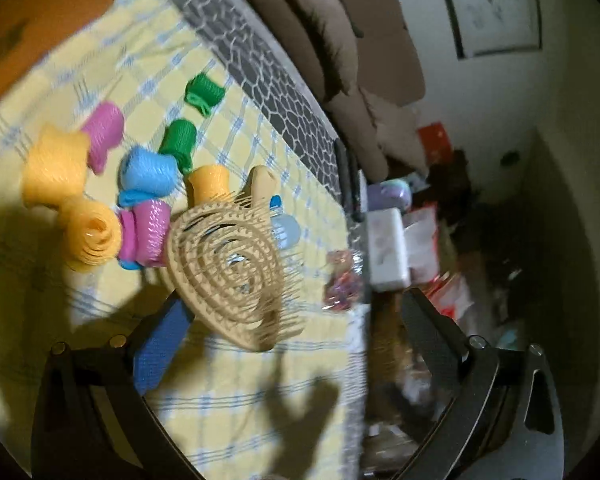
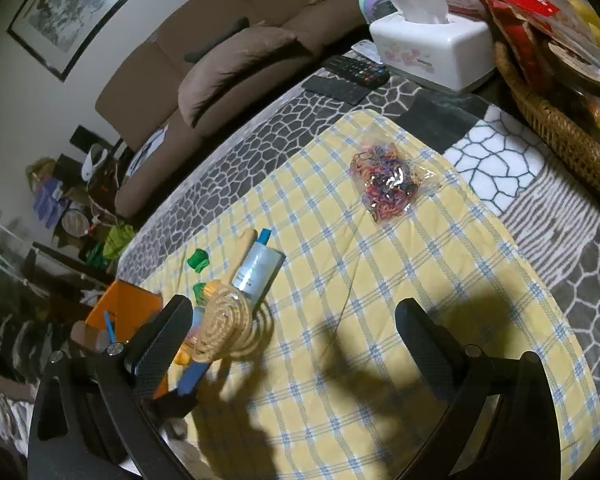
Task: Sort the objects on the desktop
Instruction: 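Grasp the beige spiral hairbrush with the left tool, then grasp the hairbrush with the right tool beside the left tool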
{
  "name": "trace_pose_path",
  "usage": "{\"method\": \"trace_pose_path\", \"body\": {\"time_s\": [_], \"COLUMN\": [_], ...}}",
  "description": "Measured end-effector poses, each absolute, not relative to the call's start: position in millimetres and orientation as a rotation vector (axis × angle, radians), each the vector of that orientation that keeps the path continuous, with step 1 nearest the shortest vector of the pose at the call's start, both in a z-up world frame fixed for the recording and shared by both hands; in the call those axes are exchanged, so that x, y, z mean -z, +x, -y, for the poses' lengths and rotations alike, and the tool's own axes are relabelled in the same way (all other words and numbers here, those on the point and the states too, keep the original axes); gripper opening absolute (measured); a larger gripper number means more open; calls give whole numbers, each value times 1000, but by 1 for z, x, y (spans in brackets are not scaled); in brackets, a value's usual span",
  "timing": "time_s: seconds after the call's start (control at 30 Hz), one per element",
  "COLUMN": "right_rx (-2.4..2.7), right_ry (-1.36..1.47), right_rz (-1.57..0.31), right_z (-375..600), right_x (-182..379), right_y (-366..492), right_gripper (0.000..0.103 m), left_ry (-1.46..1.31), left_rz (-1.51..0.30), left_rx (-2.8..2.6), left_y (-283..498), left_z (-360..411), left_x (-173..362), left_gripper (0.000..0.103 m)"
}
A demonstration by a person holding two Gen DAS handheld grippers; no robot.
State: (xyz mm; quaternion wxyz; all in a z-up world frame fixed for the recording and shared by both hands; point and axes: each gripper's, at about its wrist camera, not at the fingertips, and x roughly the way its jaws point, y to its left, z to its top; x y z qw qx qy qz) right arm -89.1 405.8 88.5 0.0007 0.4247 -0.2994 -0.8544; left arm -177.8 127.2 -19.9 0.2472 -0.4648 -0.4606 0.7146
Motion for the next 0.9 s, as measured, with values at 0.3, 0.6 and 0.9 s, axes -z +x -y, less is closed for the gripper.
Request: {"method": "trace_pose_path", "body": {"time_s": [0.3, 0.6, 0.9], "right_rx": [2710, 2631, 2356], "right_ry": [1357, 1383, 1396], "right_rz": [820, 803, 1245], "right_z": [-389, -369, -395], "right_x": [-81, -71, -37], "right_y": [-95, -102, -103], "right_gripper": [102, 102, 102], "left_ry": [-1338, -1293, -1252], "left_rz": [1396, 1445, 1488], "left_rx": [-1850, -1808, -1713], "left_y": [-182, -173, -160], "left_z": [-121, -115, -108], "left_x": [51, 55, 32], "left_gripper": [36, 24, 24]}}
